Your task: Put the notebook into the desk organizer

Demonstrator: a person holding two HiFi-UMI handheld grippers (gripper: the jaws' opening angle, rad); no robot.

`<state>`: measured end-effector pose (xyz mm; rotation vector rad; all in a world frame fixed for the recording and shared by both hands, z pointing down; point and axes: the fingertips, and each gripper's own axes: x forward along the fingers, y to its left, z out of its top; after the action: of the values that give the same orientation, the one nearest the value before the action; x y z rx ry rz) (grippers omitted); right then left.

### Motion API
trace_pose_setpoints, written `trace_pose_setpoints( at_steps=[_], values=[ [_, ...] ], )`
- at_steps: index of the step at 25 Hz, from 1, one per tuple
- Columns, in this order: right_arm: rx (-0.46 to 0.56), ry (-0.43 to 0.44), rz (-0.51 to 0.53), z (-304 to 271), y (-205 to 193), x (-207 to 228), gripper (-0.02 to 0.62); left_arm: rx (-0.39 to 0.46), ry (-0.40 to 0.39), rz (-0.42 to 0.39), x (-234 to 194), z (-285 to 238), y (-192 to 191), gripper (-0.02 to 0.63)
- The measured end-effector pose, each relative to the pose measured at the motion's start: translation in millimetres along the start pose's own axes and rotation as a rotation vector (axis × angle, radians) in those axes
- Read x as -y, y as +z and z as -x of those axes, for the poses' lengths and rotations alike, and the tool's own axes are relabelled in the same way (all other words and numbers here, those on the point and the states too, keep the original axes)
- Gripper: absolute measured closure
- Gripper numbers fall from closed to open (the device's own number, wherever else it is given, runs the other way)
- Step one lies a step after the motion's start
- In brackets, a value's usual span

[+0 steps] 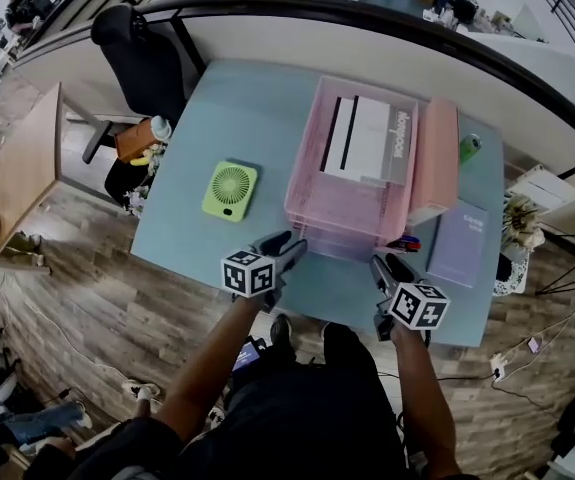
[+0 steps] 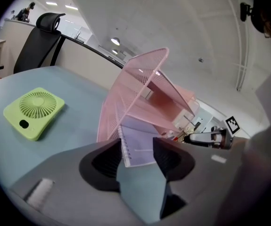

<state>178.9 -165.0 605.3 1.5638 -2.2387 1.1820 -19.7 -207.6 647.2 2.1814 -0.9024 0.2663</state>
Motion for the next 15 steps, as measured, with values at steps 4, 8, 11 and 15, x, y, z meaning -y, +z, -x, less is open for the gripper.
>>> trace_pose_setpoints(
  at_steps=[4,8,11,15],
  values=[
    [-0.012,0.031,-0.110,-15,-13,12,0.420,-0.027,0.016,0.011,-7,-10,-10,0.353],
    [-0.039,0.058,-0.204,-31,-28,19,0.398,-0.048,0.035,0.025,-15,-16,-20,0.350],
    [-0.050,0.084,-0.272,-41,-36,22,0.380,-0.061,0.042,0.033,-18,-22,-25,0.350],
    [-0.050,0.113,-0.326,-52,-40,24,0.376,-0.080,0.037,0.042,-19,-31,-30,0.347]
  ],
)
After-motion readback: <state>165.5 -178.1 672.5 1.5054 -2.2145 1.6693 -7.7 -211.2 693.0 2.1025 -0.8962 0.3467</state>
